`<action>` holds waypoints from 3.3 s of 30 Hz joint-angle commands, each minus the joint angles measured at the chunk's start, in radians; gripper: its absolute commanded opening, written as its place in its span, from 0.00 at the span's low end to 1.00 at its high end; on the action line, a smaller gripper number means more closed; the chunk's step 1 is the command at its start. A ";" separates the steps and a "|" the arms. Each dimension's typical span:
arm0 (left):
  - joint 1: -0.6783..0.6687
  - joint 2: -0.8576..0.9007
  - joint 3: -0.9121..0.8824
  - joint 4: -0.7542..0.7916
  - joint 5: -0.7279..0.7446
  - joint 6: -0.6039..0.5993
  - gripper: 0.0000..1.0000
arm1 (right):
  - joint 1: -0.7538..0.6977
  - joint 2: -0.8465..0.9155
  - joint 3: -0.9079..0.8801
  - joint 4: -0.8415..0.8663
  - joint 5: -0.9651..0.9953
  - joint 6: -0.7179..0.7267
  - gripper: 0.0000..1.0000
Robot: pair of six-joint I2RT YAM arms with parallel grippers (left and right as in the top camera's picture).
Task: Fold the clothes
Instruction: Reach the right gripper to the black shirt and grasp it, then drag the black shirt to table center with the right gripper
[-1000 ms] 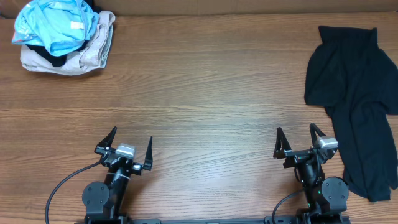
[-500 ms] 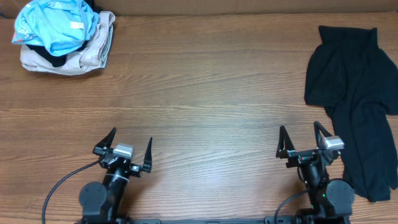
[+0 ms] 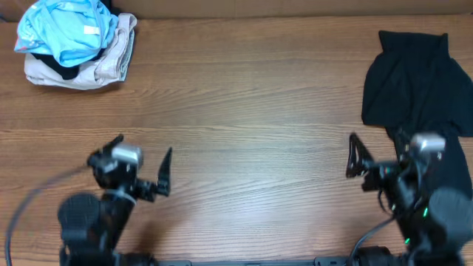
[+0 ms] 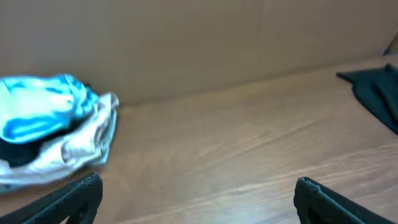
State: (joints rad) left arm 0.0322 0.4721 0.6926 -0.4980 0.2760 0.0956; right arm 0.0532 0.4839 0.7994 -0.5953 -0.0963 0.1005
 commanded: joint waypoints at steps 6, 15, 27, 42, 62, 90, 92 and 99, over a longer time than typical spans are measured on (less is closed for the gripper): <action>-0.006 0.475 0.421 -0.293 0.013 0.039 1.00 | 0.004 0.470 0.419 -0.245 -0.016 0.000 1.00; -0.006 0.791 0.500 -0.301 0.087 -0.033 1.00 | -0.018 0.827 0.447 -0.188 0.050 0.031 1.00; -0.007 1.064 0.500 -0.201 0.117 -0.032 1.00 | -0.117 1.313 0.447 -0.007 0.335 0.231 0.86; -0.007 1.094 0.500 -0.181 0.106 -0.029 1.00 | -0.156 1.502 0.443 0.060 0.394 0.267 0.66; 0.002 1.093 0.582 -0.108 0.109 -0.197 0.92 | -0.063 1.389 0.449 0.002 -0.191 0.183 0.04; 0.176 1.091 0.613 -0.226 0.066 -0.039 1.00 | 0.740 1.209 0.732 -0.370 -0.152 0.294 0.46; 0.142 1.089 0.613 -0.232 0.069 -0.004 1.00 | 0.655 1.198 0.761 -0.405 -0.120 0.293 0.65; -0.032 1.089 0.613 -0.240 0.045 0.062 1.00 | 0.321 1.221 0.773 -0.415 -0.053 0.270 0.78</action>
State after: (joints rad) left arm 0.0662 1.5585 1.2839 -0.7341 0.3107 0.0933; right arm 0.4660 1.7065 1.5558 -1.0077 -0.2226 0.3801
